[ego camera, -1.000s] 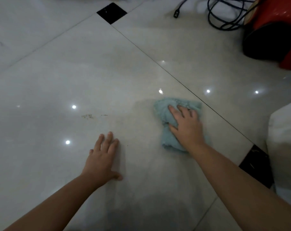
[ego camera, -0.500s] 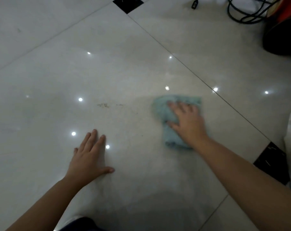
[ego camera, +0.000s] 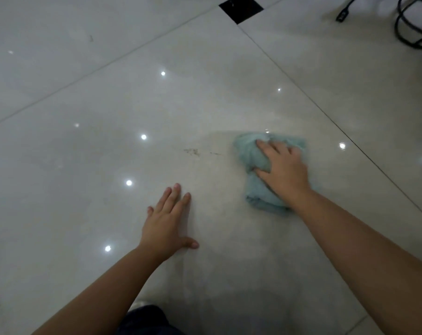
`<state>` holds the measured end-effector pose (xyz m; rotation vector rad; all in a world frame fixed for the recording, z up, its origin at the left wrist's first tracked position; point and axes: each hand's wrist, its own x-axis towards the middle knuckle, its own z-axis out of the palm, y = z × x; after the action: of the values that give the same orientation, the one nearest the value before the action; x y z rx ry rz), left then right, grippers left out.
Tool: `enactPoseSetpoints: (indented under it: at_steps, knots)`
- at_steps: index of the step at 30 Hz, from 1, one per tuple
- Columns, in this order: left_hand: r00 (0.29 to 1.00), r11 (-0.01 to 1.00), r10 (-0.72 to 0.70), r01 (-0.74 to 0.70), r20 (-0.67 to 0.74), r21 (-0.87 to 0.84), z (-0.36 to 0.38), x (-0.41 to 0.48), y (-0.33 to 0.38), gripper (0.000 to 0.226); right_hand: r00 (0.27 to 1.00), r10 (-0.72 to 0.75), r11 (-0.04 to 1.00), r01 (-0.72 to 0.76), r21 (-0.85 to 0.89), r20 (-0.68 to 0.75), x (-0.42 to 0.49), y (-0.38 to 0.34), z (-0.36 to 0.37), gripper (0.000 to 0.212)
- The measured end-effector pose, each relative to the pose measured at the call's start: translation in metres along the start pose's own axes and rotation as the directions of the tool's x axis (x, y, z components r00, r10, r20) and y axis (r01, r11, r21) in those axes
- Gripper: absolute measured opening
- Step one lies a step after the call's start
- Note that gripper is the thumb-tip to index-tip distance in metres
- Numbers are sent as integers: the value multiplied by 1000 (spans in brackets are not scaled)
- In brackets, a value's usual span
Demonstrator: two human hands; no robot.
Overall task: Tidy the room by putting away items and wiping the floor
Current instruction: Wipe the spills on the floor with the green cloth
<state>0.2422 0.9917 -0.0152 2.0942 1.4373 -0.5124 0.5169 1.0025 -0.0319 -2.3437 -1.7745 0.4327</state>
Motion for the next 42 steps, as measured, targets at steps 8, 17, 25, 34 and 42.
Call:
enactPoseSetpoints:
  at_steps: [8,17,25,34,42]
  knots:
    - [1000,999,-30,30,6,-21,-2,0,5,118,947,-308,946,315,-76,90,-27,-69,20,72]
    - [998,1000,2,-1,57,-24,-1,2,2,115,998,29,998,-26,-57,57,55,-26,-2,65]
    - [995,1000,-12,13,94,-9,-3,2,1,115,922,-361,931,365,-1,140,29,-88,24,65]
    - [995,1000,-1,2,97,-5,-3,2,-1,115,992,-121,981,123,-147,22,22,-49,13,64]
    - [999,999,3,-1,36,-42,-1,1,-3,116,993,-111,991,108,-86,-41,11,-13,3,60]
